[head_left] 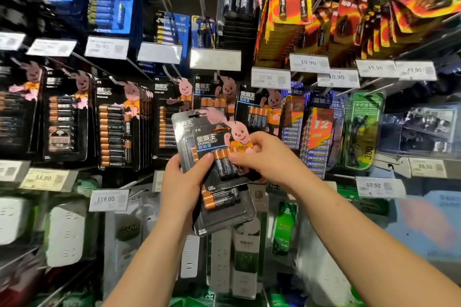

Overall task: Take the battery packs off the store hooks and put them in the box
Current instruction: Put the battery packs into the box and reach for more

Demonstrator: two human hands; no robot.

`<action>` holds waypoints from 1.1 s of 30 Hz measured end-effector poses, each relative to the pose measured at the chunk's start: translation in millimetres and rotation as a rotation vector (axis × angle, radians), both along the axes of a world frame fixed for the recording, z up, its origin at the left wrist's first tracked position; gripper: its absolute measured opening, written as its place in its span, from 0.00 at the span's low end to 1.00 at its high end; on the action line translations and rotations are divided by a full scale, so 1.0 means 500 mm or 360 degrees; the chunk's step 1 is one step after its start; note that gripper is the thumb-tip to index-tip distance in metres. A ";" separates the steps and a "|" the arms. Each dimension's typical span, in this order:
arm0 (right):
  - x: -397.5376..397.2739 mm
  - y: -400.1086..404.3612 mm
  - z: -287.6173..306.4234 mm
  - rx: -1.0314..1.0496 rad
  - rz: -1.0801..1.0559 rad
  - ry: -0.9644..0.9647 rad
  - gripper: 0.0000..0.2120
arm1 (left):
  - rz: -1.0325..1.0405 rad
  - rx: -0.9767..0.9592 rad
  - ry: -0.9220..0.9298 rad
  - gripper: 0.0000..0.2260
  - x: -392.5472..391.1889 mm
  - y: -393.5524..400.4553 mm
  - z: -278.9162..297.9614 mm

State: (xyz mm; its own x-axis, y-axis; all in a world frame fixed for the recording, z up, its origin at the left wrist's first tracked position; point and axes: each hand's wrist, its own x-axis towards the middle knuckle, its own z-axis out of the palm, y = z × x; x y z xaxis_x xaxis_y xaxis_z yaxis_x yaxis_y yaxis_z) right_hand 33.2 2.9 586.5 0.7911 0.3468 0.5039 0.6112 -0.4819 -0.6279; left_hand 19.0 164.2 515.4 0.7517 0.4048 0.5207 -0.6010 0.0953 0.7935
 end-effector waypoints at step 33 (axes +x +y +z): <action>0.149 0.007 0.078 0.1020 -0.0298 0.0147 0.11 | 0.0068 -0.0089 0.0036 0.05 -0.010 0.046 -0.006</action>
